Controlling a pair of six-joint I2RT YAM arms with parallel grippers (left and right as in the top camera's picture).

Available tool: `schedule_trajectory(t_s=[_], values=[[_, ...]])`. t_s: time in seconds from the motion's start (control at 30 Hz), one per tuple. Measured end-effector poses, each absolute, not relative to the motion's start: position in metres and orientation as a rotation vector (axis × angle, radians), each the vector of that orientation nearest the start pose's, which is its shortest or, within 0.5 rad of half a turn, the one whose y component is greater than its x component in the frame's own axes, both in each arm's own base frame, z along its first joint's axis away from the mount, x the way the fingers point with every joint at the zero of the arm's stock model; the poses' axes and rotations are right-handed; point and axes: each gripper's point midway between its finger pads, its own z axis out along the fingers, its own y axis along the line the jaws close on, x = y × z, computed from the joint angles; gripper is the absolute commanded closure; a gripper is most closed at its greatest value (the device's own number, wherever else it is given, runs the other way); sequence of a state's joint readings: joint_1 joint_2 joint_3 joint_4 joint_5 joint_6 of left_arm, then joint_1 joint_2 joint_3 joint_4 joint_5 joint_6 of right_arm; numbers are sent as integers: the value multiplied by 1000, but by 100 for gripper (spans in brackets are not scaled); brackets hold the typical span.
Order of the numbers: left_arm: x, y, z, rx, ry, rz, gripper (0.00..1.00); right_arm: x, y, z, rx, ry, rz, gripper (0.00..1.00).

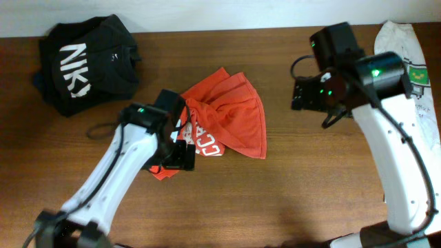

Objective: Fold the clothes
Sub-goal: 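Grasp the crumpled red t-shirt with both grippers near its center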

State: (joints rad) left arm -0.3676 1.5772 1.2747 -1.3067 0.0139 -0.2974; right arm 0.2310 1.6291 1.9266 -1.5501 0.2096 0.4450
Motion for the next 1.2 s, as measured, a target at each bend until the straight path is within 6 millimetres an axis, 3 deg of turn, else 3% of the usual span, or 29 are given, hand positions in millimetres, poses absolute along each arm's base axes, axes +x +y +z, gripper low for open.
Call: schedule_trajectory(t_s=[0.07, 0.1, 0.13, 0.23, 0.33, 0.53, 0.63, 0.7, 0.77, 0.8, 0.93, 1.07, 1.13, 1.2], values=[[250, -97, 89, 84, 3257, 65, 1, 332, 14, 268, 454, 2768, -162, 1], [250, -95, 75, 76, 3304, 105, 19, 332, 7, 265, 489, 2776, -164, 1], [252, -95, 64, 70, 3328, 129, 25, 330, 0, 264, 521, 2786, -169, 1], [260, -98, 33, 57, 3367, 165, 24, 320, -14, 261, 575, 2815, -190, 1], [274, -103, 22, 53, 3323, 136, 24, 319, -15, 261, 565, 2822, -190, 1], [279, -105, 4, 52, 3328, 139, 25, 324, -14, 262, 549, 2809, -185, 1], [275, -106, -2, 51, 3331, 121, 48, 324, -14, 262, 548, 2806, -184, 1], [274, -107, -3, 50, 3325, 98, 74, 326, -14, 262, 548, 2800, -182, 1], [272, -108, -4, 50, 3328, 92, 94, 326, -14, 260, 548, 2809, -185, 1], [270, -106, -4, 50, 3332, 99, 96, 328, -14, 256, 549, 2823, -191, 1], [271, -103, -4, 53, 3324, 129, 100, 333, -14, 223, 553, 2923, -231, 0], [271, -103, -4, 49, 3318, 131, 100, 326, -4, 178, 541, 3041, -184, 3], [271, -103, -5, 49, 3314, 129, 100, 321, 5, 158, 512, 3090, -117, 11], [272, -103, -5, 49, 3311, 127, 100, 318, 24, 126, 444, 3151, 46, 20]])
